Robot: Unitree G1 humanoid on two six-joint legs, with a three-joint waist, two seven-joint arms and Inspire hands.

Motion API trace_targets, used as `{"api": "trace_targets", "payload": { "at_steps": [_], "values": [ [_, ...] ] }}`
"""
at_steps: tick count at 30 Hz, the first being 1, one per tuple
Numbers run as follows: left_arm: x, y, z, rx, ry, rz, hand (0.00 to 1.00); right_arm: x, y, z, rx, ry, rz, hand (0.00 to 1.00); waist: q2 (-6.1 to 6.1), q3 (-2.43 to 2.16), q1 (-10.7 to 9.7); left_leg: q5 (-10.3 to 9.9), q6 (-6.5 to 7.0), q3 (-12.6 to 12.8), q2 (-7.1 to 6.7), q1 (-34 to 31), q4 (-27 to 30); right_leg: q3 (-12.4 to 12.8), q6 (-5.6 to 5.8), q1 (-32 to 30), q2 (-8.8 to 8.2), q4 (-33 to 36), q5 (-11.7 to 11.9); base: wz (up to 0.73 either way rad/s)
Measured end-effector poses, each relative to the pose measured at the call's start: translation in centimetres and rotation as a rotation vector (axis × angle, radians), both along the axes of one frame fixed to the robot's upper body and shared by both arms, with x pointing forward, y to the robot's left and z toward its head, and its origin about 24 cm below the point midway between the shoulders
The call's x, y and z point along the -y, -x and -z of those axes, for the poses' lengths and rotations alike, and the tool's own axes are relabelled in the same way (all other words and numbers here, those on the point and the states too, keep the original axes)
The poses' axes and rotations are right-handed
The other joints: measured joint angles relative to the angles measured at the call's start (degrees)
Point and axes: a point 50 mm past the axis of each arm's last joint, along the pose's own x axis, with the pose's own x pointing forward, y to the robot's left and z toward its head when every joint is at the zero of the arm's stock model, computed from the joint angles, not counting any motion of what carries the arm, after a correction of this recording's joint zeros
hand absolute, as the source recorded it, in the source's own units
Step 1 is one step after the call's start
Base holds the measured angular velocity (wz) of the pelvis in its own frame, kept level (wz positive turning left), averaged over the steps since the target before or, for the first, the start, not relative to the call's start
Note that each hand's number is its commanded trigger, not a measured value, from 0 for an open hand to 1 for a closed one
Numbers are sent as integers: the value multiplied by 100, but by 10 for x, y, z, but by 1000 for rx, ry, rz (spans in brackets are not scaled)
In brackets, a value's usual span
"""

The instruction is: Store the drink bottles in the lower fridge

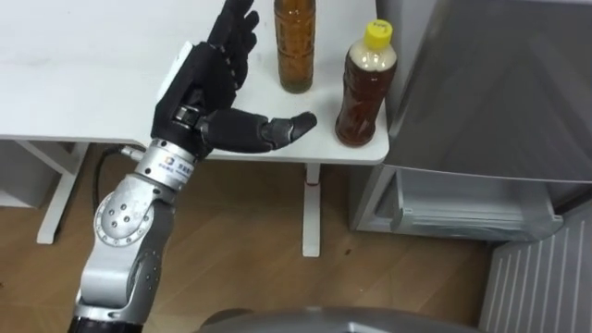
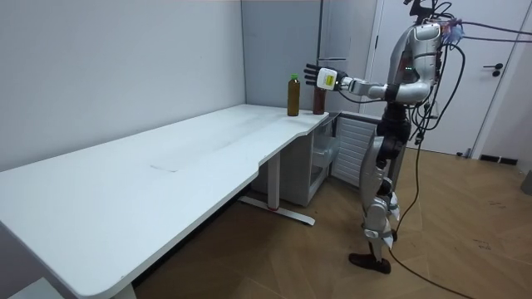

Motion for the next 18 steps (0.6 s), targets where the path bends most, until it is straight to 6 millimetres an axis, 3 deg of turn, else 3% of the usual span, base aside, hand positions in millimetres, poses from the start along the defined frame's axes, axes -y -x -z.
{"api": "trace_targets", "payload": {
  "at_steps": [18],
  "values": [
    [11,1,10,-65,4,61,0,2,3,0,-38,25,-3,0,-39,17,-106,0,0,87,3,79,-38,136,-3,11,6,3,-5,-2]
  ]
}}
